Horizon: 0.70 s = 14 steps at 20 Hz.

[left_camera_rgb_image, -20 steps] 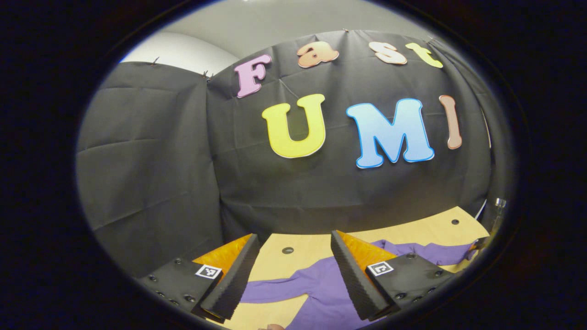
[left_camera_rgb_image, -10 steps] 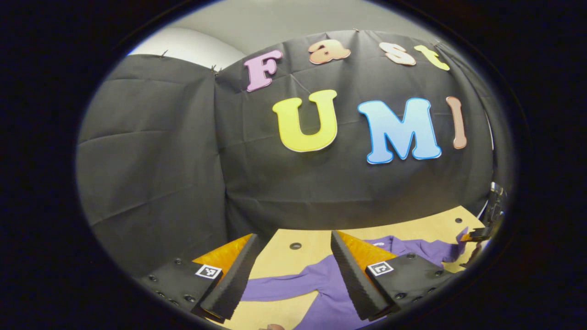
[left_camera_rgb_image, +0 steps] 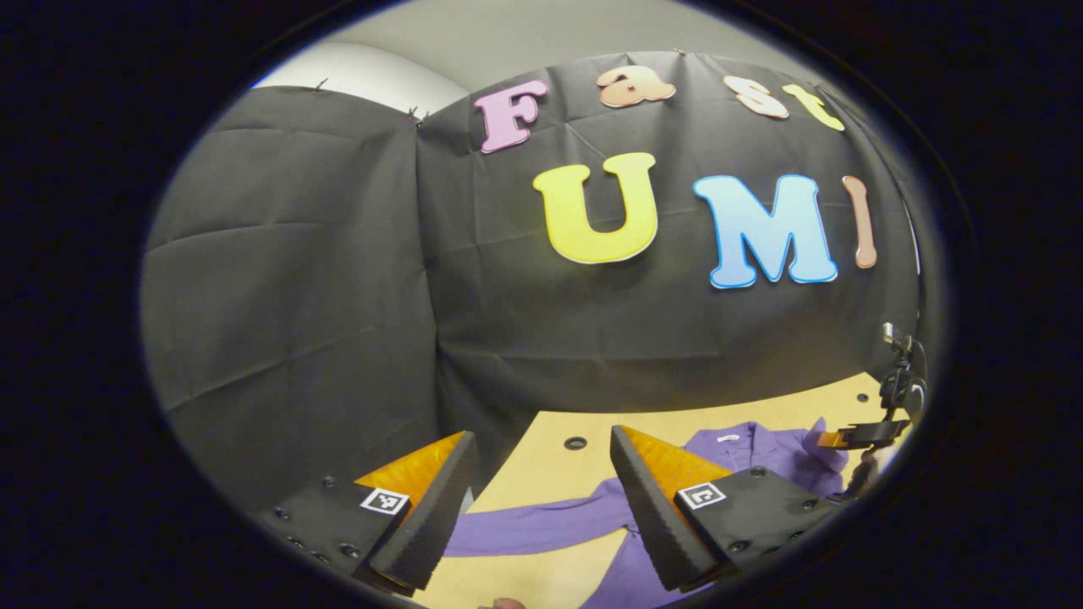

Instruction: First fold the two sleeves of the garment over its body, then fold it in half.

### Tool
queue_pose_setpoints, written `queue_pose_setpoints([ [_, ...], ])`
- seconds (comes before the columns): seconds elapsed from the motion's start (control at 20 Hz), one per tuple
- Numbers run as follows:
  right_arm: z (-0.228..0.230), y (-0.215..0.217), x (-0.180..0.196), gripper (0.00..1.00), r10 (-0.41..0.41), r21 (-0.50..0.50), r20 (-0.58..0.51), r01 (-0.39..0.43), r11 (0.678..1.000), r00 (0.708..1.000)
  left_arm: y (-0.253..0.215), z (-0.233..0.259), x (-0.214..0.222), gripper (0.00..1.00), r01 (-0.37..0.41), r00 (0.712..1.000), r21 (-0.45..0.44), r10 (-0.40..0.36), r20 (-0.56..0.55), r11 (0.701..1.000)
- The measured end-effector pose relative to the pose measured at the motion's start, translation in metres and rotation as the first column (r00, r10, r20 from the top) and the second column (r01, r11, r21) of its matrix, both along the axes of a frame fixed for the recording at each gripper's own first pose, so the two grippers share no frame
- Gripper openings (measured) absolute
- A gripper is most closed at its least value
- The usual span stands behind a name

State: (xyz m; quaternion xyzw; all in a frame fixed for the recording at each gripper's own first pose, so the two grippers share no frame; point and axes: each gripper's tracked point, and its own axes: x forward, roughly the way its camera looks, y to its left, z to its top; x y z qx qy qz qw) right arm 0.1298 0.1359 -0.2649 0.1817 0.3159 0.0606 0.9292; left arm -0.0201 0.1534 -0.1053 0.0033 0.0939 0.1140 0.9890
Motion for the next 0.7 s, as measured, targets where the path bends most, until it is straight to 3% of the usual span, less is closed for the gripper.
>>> queue_pose_setpoints([
  [0.35, -0.002, 0.132, -0.009, 0.04, 0.205, 0.004, -0.002, -0.205, 0.979, 0.979, 0.062, -0.025, -0.001, 1.0, -0.053, 0.998, 0.01, 0.054, -0.03, 0.999],
  [0.7, -0.037, 0.215, -0.029, 0.04, 0.354, -0.033, -0.069, -0.356, 0.934, 0.933, 0.108, -0.049, -0.004, 1.0, -0.116, 0.991, 0.003, 0.115, -0.066, 0.993],
])
